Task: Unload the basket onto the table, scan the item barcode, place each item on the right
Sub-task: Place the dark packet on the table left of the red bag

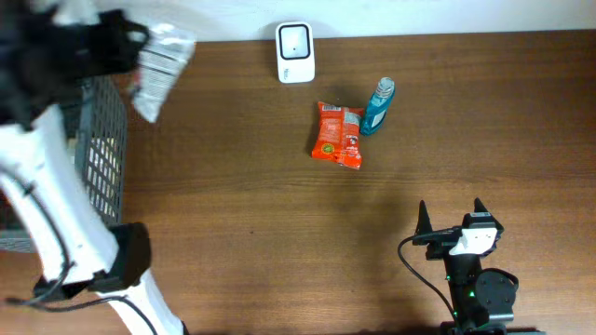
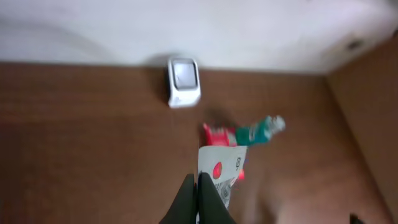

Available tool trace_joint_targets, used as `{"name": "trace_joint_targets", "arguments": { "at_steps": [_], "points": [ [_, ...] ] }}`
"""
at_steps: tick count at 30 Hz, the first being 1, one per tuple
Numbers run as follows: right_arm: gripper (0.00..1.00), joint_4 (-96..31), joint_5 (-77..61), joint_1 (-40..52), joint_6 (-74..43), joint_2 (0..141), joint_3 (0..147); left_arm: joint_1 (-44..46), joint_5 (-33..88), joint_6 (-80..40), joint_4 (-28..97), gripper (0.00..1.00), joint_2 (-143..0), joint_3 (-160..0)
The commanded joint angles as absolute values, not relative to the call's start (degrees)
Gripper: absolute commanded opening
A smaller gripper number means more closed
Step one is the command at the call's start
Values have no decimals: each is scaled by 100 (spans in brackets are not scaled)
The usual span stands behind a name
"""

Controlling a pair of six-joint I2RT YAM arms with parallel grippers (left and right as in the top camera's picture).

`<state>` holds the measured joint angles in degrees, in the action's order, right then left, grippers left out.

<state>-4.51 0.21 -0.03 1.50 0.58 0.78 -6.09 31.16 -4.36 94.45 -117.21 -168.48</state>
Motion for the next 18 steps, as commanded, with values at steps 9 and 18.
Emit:
{"name": "trace_joint_targets", "arguments": {
  "at_steps": [9, 18],
  "points": [
    [98, -471, 91, -40, 99, 19, 32, 1479, 2370, -985, 5927, 0, -11740, -11675],
    [98, -471, 91, -40, 99, 19, 32, 1852, 1603, -2871, 3194, 4, -11740, -9286]
  ]
}}
